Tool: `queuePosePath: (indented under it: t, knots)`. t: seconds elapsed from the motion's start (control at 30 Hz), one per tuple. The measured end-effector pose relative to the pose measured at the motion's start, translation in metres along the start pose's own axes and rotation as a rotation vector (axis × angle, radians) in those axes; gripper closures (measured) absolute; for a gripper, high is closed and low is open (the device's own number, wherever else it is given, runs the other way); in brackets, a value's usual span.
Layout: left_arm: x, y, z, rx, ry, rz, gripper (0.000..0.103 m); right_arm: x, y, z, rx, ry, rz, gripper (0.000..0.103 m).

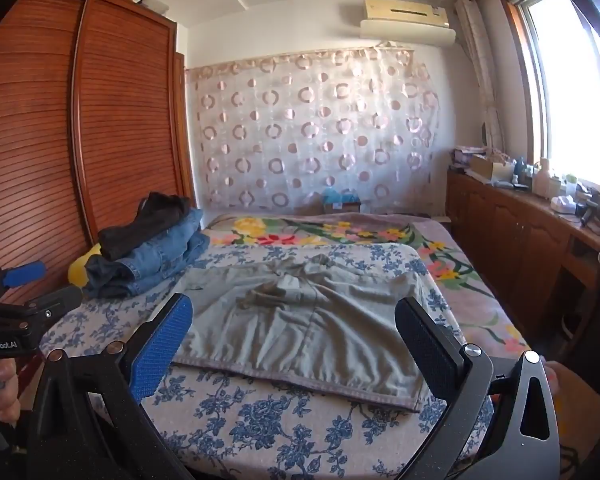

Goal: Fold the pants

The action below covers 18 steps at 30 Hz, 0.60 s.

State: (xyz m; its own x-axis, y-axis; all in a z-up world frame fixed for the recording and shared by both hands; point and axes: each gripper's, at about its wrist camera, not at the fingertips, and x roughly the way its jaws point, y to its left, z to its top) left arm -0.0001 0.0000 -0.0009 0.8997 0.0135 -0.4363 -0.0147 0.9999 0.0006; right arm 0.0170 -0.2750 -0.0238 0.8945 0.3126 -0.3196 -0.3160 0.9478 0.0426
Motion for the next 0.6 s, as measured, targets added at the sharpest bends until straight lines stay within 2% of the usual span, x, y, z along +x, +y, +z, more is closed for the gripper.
queuePosePath:
  t: [0.6]
  knots:
    - [-0.0014,0.0014,0.0011,0.004,-0.001,0.004,0.0,-0.0021,0.0016,-0.0006,-0.001,0.0,0.002,0.0]
